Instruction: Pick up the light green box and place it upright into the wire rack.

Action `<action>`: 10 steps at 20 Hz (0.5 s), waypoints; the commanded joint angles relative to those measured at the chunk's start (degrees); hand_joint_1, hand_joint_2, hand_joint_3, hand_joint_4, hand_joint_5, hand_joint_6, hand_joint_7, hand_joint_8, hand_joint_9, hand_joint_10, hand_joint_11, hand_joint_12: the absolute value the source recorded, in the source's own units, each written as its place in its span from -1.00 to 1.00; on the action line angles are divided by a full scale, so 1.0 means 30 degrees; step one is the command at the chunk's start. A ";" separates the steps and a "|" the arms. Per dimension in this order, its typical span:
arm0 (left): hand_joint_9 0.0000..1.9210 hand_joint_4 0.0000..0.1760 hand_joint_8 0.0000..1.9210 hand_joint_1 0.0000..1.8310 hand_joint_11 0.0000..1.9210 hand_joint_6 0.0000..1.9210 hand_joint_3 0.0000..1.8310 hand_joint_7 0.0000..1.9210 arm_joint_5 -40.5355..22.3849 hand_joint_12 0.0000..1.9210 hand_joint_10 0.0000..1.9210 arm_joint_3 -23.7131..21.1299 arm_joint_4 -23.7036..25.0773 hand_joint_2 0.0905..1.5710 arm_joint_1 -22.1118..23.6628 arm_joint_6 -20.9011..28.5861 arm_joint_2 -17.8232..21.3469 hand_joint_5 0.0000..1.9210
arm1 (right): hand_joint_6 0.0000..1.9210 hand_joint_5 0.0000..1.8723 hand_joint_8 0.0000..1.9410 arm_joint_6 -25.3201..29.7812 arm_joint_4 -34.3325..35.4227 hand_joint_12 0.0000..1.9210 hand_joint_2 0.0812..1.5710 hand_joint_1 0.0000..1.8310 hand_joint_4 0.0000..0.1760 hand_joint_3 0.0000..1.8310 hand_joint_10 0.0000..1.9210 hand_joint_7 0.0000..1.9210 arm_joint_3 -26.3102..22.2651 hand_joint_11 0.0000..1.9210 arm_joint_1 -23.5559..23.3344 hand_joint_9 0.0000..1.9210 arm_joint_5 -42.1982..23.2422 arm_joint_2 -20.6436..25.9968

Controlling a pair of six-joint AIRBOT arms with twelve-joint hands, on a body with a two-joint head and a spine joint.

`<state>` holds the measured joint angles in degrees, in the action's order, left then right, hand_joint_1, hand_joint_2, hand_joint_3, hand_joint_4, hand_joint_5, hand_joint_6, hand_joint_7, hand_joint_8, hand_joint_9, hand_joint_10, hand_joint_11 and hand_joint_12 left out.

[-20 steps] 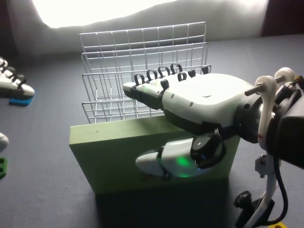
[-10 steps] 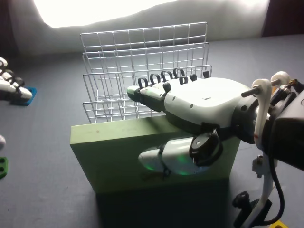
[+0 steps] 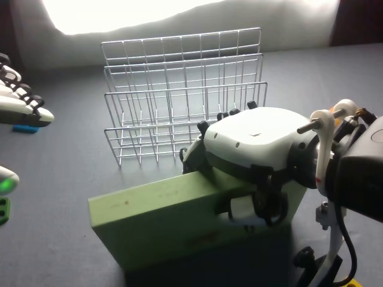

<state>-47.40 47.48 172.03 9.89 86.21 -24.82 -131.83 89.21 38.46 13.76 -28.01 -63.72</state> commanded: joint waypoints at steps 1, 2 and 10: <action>-0.77 -1.00 -1.00 -1.00 -1.00 -1.00 -1.00 -0.75 0.1582 -0.75 -0.99 -0.0085 0.0183 0.58 0.0208 -0.0054 -0.0001 -0.83 | 0.07 0.01 0.15 0.0089 -0.0808 0.76 0.42 0.32 -0.84 -1.00 0.23 -0.02 -0.0010 -0.48 -0.0157 -0.18 -0.0125 0.0011; -0.75 -1.00 -1.00 -1.00 -1.00 -1.00 -1.00 -0.73 0.1582 -0.73 -0.99 -0.0049 0.0183 0.57 0.0047 -0.0054 -0.0001 -0.82 | 0.05 -0.01 0.09 0.0143 -0.0808 0.81 0.44 0.45 -1.00 -1.00 0.49 -0.03 0.0055 -0.51 -0.0176 -0.21 -0.0125 -0.0029; -0.77 -1.00 -1.00 -1.00 -1.00 -1.00 -1.00 -0.74 0.1582 -0.76 -1.00 0.0324 0.0183 0.56 -0.0117 -0.0050 -0.0006 -0.83 | -0.18 0.14 0.33 0.0362 -0.0810 0.91 0.41 0.34 -1.00 -1.00 0.44 -0.10 0.0072 -0.52 -0.0671 -0.29 -0.0257 0.0042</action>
<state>-47.40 48.40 172.03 9.06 86.19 -24.82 -131.13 89.62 38.72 12.53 -28.21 -63.81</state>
